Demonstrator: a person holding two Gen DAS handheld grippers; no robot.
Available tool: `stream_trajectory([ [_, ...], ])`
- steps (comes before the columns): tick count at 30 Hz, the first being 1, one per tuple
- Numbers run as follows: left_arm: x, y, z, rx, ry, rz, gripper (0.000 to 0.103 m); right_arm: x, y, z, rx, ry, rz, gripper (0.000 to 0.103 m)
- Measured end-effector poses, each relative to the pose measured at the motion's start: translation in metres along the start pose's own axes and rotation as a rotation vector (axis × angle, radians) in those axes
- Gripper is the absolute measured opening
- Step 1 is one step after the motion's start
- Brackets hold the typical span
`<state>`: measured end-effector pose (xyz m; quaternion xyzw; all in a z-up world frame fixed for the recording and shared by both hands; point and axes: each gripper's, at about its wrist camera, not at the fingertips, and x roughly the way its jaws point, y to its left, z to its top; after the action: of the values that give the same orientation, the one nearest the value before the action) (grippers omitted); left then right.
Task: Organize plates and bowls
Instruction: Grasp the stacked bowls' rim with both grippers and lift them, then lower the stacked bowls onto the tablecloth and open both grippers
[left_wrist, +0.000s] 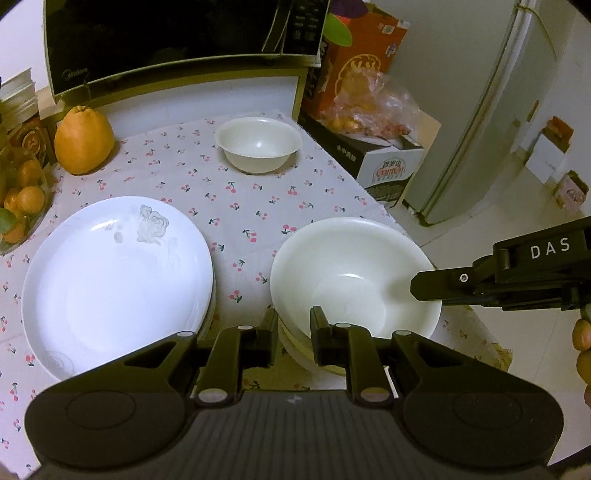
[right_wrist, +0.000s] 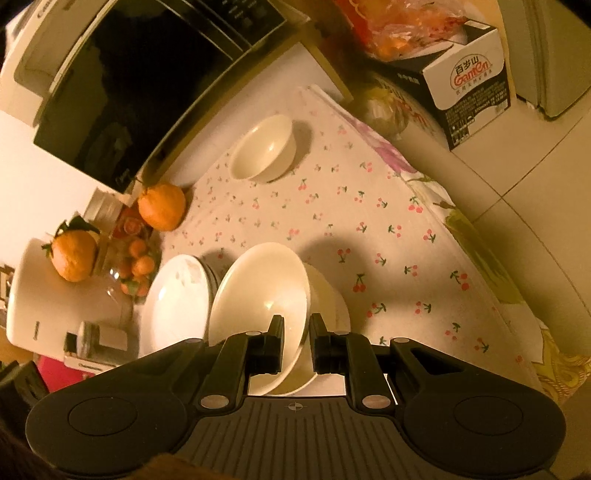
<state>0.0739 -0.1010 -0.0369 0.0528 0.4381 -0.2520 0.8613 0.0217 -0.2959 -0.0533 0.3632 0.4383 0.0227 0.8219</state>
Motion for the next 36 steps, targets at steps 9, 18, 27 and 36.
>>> stream_trajectory([
  [9, 0.006, 0.003, -0.003, 0.012, 0.023, 0.014, 0.017, 0.007, 0.007, -0.004, -0.056, 0.014, -0.041, 0.017],
  [18, 0.007, 0.003, -0.005, 0.016, 0.036, 0.015, 0.017, 0.011, 0.009, -0.005, -0.078, 0.025, -0.064, 0.017],
  [27, 0.012, 0.003, -0.005, 0.022, 0.049, 0.013, 0.018, 0.011, 0.008, -0.004, -0.077, 0.030, -0.064, 0.018],
  [36, 0.013, 0.003, -0.005, 0.021, 0.054, 0.014, 0.018, 0.008, 0.004, -0.001, -0.051, 0.028, -0.063, 0.018],
])
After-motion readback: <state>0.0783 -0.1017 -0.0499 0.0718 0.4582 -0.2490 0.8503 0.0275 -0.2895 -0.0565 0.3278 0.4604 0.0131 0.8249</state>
